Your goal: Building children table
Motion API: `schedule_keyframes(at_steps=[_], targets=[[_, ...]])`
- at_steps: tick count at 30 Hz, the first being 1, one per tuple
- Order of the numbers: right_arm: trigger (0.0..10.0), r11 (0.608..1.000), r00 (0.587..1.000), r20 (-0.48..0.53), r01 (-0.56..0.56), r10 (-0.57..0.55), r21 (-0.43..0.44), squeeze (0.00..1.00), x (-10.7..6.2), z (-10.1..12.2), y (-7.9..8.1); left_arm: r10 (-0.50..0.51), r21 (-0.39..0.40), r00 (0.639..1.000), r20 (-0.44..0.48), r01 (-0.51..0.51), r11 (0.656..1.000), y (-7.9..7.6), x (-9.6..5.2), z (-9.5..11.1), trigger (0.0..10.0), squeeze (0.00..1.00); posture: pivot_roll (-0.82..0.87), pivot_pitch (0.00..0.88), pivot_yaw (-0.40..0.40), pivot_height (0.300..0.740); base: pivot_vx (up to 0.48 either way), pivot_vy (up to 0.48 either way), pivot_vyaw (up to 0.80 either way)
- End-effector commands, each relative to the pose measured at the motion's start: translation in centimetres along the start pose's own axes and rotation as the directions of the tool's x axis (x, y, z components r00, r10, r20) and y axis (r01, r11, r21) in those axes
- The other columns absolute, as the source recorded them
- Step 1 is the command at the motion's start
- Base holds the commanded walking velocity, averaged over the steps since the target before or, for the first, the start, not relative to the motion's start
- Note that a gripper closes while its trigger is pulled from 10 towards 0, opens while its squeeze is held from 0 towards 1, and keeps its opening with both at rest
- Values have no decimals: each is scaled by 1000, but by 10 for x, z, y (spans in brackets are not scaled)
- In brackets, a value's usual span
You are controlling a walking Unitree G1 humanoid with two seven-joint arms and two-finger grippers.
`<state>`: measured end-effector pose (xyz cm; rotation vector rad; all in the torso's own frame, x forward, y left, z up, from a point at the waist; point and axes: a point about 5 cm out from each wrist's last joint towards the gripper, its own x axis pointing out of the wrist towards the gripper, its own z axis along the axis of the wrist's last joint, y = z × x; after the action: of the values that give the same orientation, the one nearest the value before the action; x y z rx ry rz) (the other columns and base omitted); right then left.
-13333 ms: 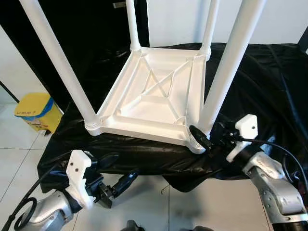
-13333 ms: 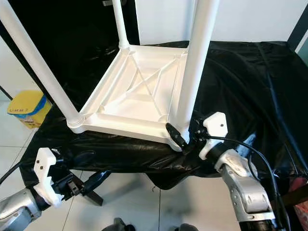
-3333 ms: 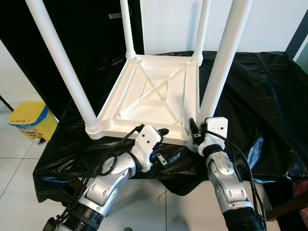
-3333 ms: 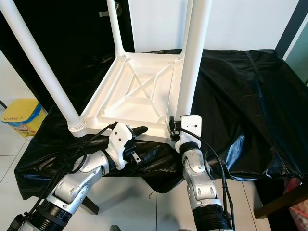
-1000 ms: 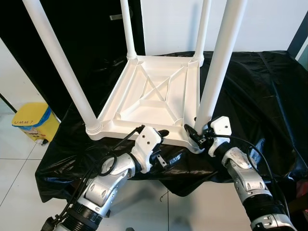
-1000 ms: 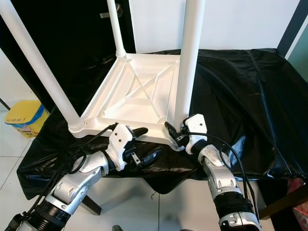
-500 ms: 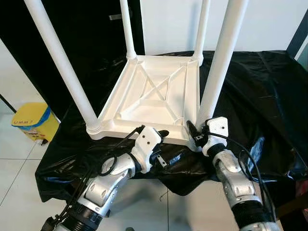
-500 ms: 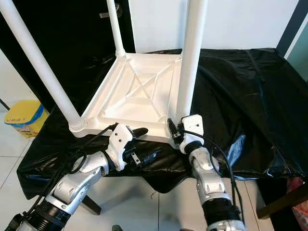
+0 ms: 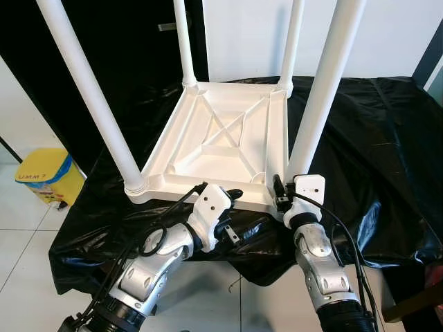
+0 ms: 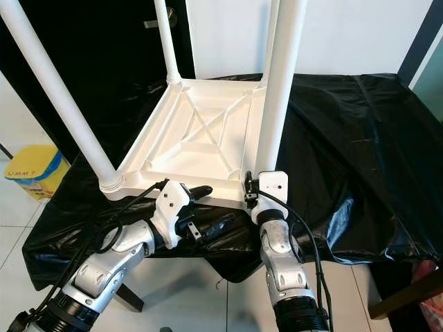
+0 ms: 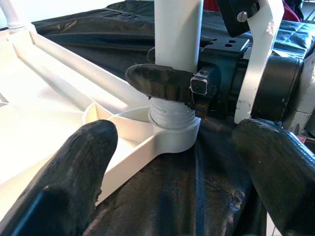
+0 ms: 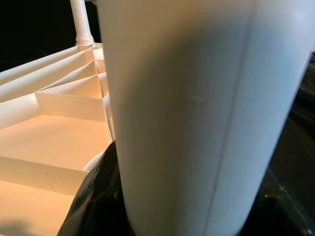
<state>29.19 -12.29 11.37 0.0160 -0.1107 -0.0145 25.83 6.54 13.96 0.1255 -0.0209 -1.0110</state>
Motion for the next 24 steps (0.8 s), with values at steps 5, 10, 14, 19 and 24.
schedule_keyframes(at_steps=[5,10,14,19,24], targets=[[10000,999,997,-60,43,-44,-2,0,-6,-11,-7,-93,-4,996,-11,93,996,-6,0,-1,10000,0,-144,0,53,740,0,0,0],[10000,1000,999,-51,18,-18,-6,949,-6,-9,-7,-94,-5,996,-10,94,996,-7,0,-1,10000,0,-144,0,53,740,0,0,0],[10000,1000,999,-29,-15,15,-6,1000,-7,-6,-8,-92,-5,996,-11,91,996,-6,-1,-1,10000,0,-146,0,53,740,0,0,0],[10000,998,998,-3,-61,61,-7,1000,-9,-3,-15,-89,-3,996,-16,89,996,-5,-3,-2,10000,0,-148,0,53,740,0,0,0],[10000,967,967,15,-253,253,21,0,-17,-2,-26,-96,0,995,-22,96,995,-4,-3,-3,10000,0,-155,0,61,740,0,0,0]])
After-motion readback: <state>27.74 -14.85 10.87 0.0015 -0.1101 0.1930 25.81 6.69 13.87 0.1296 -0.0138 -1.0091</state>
